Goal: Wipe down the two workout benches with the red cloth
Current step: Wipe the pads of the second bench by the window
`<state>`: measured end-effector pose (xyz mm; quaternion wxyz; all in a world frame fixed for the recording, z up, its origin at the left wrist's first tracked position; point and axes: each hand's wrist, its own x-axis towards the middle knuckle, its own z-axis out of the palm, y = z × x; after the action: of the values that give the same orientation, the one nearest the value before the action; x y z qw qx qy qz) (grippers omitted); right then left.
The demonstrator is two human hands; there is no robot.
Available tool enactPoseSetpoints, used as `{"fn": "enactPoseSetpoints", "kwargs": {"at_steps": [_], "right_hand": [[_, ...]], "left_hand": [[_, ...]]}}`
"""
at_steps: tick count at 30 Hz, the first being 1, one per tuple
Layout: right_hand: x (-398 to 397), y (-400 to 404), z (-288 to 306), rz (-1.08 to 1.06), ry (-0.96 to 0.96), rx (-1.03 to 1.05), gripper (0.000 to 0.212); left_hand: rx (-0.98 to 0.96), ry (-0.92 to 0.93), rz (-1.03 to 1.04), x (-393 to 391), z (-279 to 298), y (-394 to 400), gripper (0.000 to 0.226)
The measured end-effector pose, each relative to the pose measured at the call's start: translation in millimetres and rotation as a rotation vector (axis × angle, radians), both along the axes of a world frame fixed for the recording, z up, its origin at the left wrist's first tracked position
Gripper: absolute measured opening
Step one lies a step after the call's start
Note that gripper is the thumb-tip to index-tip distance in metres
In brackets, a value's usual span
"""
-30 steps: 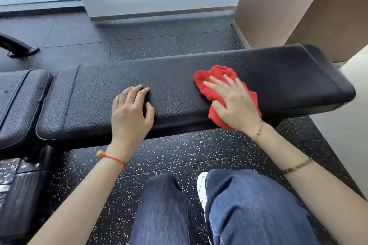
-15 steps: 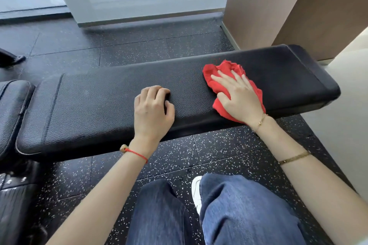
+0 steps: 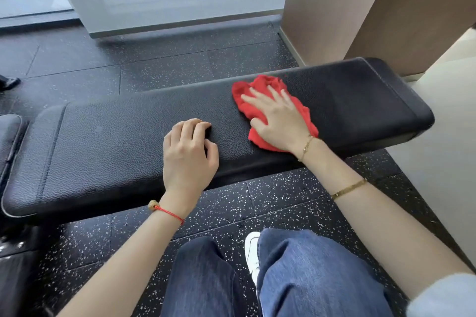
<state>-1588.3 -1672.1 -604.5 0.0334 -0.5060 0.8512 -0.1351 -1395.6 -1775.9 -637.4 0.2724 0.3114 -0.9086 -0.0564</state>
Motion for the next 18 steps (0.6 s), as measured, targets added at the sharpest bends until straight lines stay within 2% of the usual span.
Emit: {"fn": "enactPoseSetpoints", "kwargs": {"at_steps": [3, 5, 11, 13, 18], "right_hand": [[13, 24, -1, 0.066, -0.003, -0.034, 0.058], [3, 38, -1, 0.027, -0.009, -0.062, 0.058], [-69, 50, -1, -0.357, 0.025, -0.032, 0.053], [-76, 33, -1, -0.402, -0.002, -0.012, 0.051], [-33, -23, 0, -0.143, -0.016, -0.002, 0.053]], "left_hand": [[0.011, 0.012, -0.002, 1, -1, -1, 0.032], [0.021, 0.019, -0.007, 2, -1, -2, 0.032], [0.027, 0.020, -0.010, 2, 1, 0, 0.033], [0.025, 0.020, -0.011, 2, 1, 0, 0.033], [0.039, 0.015, -0.022, 3, 2, -1, 0.032]]}}
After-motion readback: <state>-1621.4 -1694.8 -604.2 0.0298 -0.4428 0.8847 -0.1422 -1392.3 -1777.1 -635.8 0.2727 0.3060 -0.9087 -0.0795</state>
